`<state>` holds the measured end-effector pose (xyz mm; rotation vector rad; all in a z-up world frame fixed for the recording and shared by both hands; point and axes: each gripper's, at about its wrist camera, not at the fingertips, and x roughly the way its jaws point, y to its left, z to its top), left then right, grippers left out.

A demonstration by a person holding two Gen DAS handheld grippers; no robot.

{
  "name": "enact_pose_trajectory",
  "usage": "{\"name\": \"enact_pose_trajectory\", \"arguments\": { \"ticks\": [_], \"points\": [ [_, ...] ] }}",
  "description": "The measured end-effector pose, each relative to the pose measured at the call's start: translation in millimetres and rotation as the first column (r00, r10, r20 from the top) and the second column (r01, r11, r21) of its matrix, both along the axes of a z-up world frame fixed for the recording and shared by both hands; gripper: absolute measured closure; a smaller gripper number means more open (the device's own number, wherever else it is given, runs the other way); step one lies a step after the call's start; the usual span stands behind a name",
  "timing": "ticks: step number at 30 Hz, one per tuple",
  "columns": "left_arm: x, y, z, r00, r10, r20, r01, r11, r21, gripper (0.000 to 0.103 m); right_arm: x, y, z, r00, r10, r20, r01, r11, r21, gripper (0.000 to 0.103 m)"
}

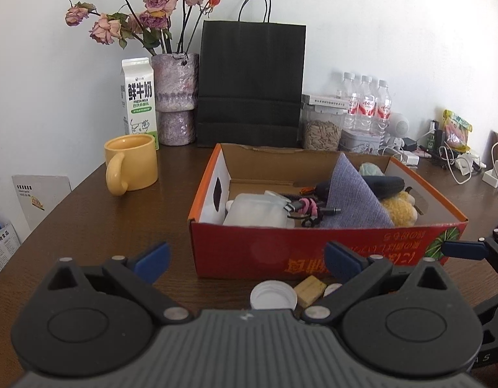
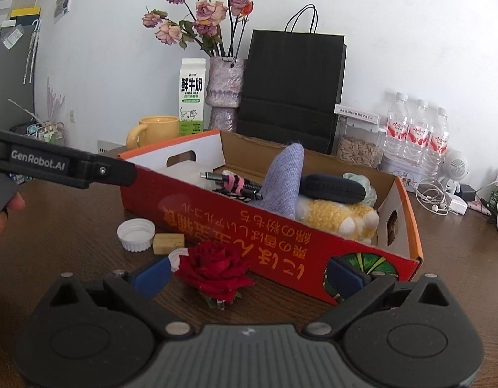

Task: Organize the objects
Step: 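Close the right tool on the red fabric rose and lift it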

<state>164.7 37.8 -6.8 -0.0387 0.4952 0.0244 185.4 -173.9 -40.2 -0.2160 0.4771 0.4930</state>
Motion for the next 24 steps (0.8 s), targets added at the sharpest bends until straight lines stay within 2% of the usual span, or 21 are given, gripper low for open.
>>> {"name": "enact_pose_trajectory", "arguments": {
  "ticks": [7,13,17,22,24],
  "points": [
    [-3,4,-18,0.997,0.004,-0.079,-0.002,1.0,0.025,0.0,12,1,-14,0.995,-0.005,-0.099,0.003,1.0,-0.022,0.001],
    [-3,6,-26,0.993,0.01,-0.113,-0.007,1.0,0.026,0.0,24,8,-23,0.987,-0.011,-0.162,0.005,0.999,-0.04,0.001],
    [-2,7,-29,0.992,0.011,-0.129,-0.009,1.0,0.019,0.0,35,10,-25,0.979,-0.012,-0.205,0.01,1.0,-0.009,0.0],
    [2,9,-33,0.988,0.016,-0.151,-0.014,1.0,0.014,0.0,39,12,-26,0.978,-0.029,-0.208,0.029,1.0,-0.004,0.0],
    [3,10,-34,0.988,0.018,-0.156,-0.017,1.0,0.01,0.0,39,11,-25,0.978,-0.033,-0.204,0.034,0.999,0.003,0.007]
  ]
}}
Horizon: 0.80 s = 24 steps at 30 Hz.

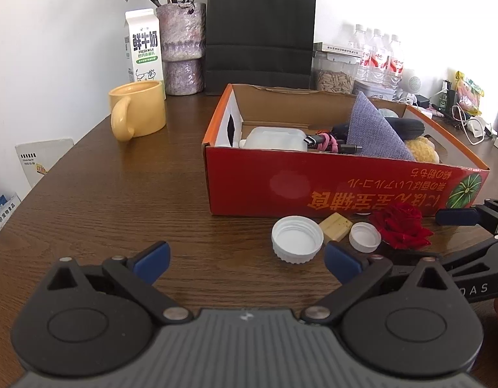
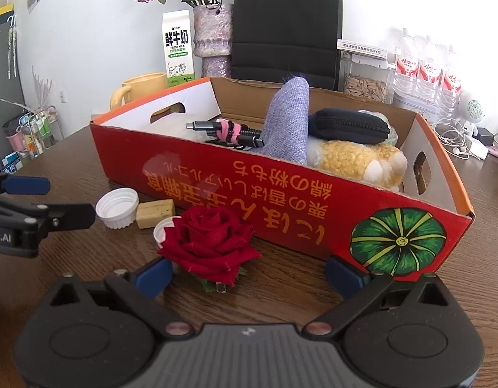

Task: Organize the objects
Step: 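Close the right tool on the red fabric rose and lift it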

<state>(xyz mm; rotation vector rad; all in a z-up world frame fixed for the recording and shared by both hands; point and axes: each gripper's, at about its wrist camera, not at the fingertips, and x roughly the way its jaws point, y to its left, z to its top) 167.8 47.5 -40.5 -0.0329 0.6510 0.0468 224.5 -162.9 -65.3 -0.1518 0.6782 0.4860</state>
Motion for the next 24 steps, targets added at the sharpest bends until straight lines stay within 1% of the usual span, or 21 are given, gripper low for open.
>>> {"name": "enact_pose_trajectory", "arguments": {
  "ticks": [1,3,5,7,9,10,12,13,17,24],
  "points": [
    [1,0,0,1.0,0.001,-0.002,-0.001,1.0,-0.002,0.0,0,-1,1,1.0,-0.004,0.005,0.004,1.0,0.005,0.01],
    [1,0,-1,1.0,0.001,-0.005,-0.001,1.0,-0.004,0.0,-1,-2,2,1.0,0.007,0.012,-0.007,1.0,0.022,0.024],
    [2,-1,-2,1.0,-0.001,-0.008,0.001,1.0,-0.003,0.0,-1,-2,3,0.999,0.035,0.014,-0.035,0.999,0.039,0.028],
    [3,-2,-2,1.0,-0.005,-0.011,0.005,1.0,-0.001,0.0,-3,0,4,0.998,0.053,0.02,-0.054,0.998,0.038,0.036],
    [4,-3,-3,1.0,-0.008,-0.012,0.008,1.0,0.0,0.0,-5,2,5,0.997,0.076,0.024,-0.077,0.996,0.045,0.05],
    [5,-3,-3,1.0,-0.008,-0.013,0.008,1.0,0.0,0.0,-6,3,5,0.996,0.088,0.025,-0.089,0.995,0.051,0.053],
    [5,-5,-4,1.0,-0.009,-0.015,0.009,1.0,0.001,0.0,-8,4,6,0.994,0.104,0.028,-0.106,0.993,0.058,0.069],
    [6,-5,-4,1.0,-0.008,-0.017,0.008,1.0,0.002,0.0,-9,4,6,0.993,0.113,0.027,-0.115,0.991,0.065,0.071],
    [8,-6,-5,1.0,-0.007,-0.023,0.007,1.0,0.005,0.0,-11,3,8,0.992,0.12,0.034,-0.123,0.989,0.079,0.074],
    [11,-9,-9,0.999,-0.01,-0.037,0.01,1.0,0.006,0.0,-17,-1,11,0.991,0.108,0.075,-0.115,0.989,0.094,0.074]
  ]
}}
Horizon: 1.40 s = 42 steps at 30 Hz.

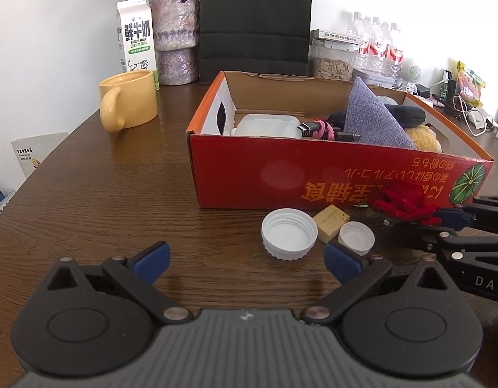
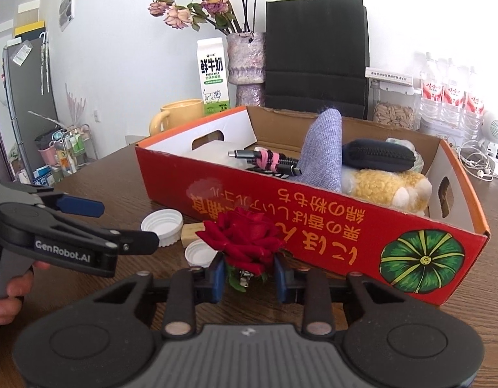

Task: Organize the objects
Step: 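Close the right tool on the red fabric rose and lift it, then grasp the large white bottle cap with the left tool while the right tool holds the rose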

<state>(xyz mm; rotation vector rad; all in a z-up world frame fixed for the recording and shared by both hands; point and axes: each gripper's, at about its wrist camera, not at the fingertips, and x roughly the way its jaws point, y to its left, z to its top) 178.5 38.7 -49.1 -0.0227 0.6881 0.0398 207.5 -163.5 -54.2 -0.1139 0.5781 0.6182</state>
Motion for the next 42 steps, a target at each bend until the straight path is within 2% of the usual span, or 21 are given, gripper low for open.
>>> {"name": "enact_pose_trajectory", "arguments": {
  "ticks": [8,20,22,23,24,25,26,32,42],
  "points": [
    [9,-4,-5,1.0,0.014,-0.018,-0.014,1.0,0.007,0.0,-11,-6,5,0.997,-0.025,0.07,0.024,1.0,0.017,0.074],
    [19,-6,-10,0.997,0.072,-0.011,-0.072,0.997,0.003,0.0,-18,-15,9,0.993,-0.065,0.102,0.06,0.997,0.048,0.074],
    [18,-7,-9,0.998,0.068,-0.004,-0.067,0.998,0.006,0.006,-18,-16,9,0.992,-0.068,0.104,0.063,0.997,0.05,0.074],
    [17,-8,-9,0.998,0.061,0.002,-0.061,0.998,0.01,0.015,-18,-16,9,0.992,-0.07,0.105,0.065,0.997,0.051,0.074],
    [16,-9,-8,0.999,0.052,0.011,-0.052,0.999,0.013,0.032,-18,-17,9,0.992,-0.07,0.104,0.065,0.997,0.051,0.074],
    [14,-9,-6,0.999,0.038,0.022,-0.038,0.999,0.011,0.042,-18,-16,9,0.992,-0.072,0.104,0.066,0.996,0.051,0.074],
    [13,-9,-5,0.999,0.024,0.031,-0.024,1.0,0.001,0.063,-18,-17,9,0.992,-0.072,0.104,0.067,0.996,0.051,0.074],
    [9,-9,-5,0.998,0.034,0.052,-0.032,0.999,-0.037,0.063,-19,-17,8,0.991,-0.079,0.105,0.074,0.996,0.052,0.074],
    [0,-7,0,0.994,0.048,0.097,-0.043,0.998,-0.048,0.063,-21,-19,9,0.989,-0.093,0.112,0.087,0.995,0.058,0.074]
  ]
}}
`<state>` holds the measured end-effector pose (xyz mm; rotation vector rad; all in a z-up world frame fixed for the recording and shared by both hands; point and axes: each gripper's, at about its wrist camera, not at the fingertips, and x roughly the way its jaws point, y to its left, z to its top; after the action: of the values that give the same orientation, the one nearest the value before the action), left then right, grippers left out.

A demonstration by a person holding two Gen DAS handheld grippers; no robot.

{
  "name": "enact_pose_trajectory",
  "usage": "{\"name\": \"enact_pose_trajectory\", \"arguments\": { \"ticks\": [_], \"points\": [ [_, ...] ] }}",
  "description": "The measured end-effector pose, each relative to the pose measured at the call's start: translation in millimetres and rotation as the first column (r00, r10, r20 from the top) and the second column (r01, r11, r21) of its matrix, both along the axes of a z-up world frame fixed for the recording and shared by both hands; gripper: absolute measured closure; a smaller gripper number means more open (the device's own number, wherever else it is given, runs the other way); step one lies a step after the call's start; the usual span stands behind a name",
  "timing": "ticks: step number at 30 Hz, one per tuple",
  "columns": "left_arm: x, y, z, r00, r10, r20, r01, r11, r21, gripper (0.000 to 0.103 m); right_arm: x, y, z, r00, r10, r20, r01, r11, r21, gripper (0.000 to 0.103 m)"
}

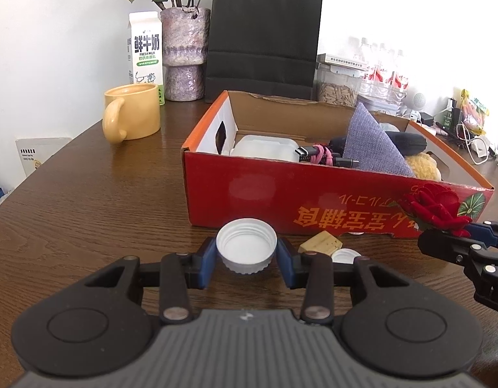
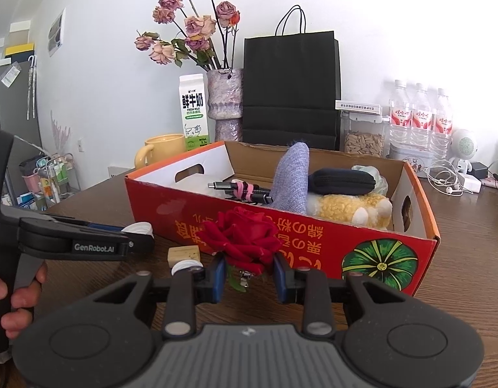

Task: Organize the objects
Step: 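Grasp the large white bottle cap with the left tool while the right tool holds the rose, then carry the rose and large cap into the box and open both tools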

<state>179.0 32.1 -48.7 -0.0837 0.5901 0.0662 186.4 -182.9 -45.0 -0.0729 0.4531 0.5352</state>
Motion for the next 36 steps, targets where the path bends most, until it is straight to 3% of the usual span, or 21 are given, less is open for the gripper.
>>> {"name": "enact_pose_trajectory", "arguments": {
  "ticks": [17,26,36],
  "points": [
    [-14,-10,43,0.986,-0.042,0.159,0.041,0.999,0.015,0.063,-8,2,26,0.992,-0.028,0.126,0.025,0.999,0.029,0.074],
    [7,-14,75,0.967,-0.051,0.249,0.053,0.999,-0.001,0.063,8,19,53,0.98,-0.022,0.196,0.015,0.999,0.034,0.074],
    [44,-16,89,0.959,-0.047,0.278,0.051,0.999,-0.007,0.063,50,35,63,0.978,-0.04,0.206,0.035,0.999,0.028,0.074]
  ]
}}
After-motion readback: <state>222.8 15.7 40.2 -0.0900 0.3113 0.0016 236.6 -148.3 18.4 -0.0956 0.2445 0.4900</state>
